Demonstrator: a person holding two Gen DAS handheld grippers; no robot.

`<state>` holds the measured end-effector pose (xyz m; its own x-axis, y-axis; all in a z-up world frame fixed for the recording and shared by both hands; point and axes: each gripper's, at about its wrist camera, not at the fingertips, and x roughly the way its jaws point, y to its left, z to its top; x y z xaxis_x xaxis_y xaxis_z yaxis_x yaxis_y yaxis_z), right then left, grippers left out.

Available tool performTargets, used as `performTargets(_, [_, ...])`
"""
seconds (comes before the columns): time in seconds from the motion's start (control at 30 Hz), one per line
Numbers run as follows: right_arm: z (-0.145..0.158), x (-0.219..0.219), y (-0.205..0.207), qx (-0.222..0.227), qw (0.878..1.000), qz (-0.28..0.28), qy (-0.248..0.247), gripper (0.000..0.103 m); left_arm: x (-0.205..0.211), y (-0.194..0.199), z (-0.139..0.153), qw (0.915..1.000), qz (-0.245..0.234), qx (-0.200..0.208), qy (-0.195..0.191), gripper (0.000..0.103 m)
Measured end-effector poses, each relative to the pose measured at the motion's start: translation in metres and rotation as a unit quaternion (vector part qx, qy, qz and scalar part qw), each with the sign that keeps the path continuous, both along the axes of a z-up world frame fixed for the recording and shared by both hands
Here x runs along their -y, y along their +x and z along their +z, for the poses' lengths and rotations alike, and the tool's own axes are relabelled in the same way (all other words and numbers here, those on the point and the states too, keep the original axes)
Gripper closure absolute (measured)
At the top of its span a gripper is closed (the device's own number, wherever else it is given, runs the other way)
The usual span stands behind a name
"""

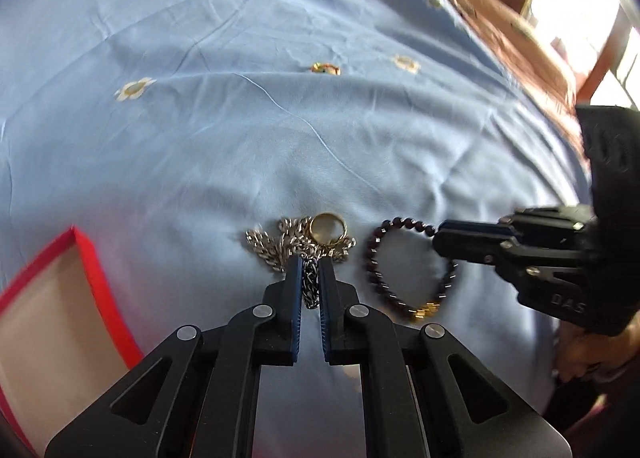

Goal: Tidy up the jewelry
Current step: 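Grasp the silver chain with the left tool while the right tool grasps the black bead bracelet, then carry the chain and bead bracelet into the red box and open both tools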

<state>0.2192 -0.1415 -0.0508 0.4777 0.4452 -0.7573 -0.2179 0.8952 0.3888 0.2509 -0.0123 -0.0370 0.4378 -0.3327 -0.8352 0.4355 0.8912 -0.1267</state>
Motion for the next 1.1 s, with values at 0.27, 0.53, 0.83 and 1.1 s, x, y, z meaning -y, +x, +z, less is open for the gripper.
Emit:
performTargets(0.27, [0.024, 0.008, -0.015, 0.013, 0.998, -0.007, 0.054, 0.096, -0.025, -0.039, 0.024, 0.9952, 0.046, 0.010, -0.086, 0.097])
performTargets(0.53, [0.050, 0.004, -0.029, 0.039, 0.997, 0.000, 0.070, 0.096, -0.049, -0.076, 0.056, 0.9867, 0.082, 0.038, -0.135, 0.097])
performTargets(0.83, [0.068, -0.014, -0.044, 0.053, 0.995, 0.024, 0.084, 0.096, -0.072, -0.109, 0.075, 0.9797, 0.109, 0.058, -0.158, 0.097])
performTargets(1.1, [0.077, -0.040, -0.055, 0.058, 0.993, 0.055, 0.092, 0.096, -0.095, -0.136, 0.080, 0.9746, 0.138, 0.068, -0.163, 0.097])
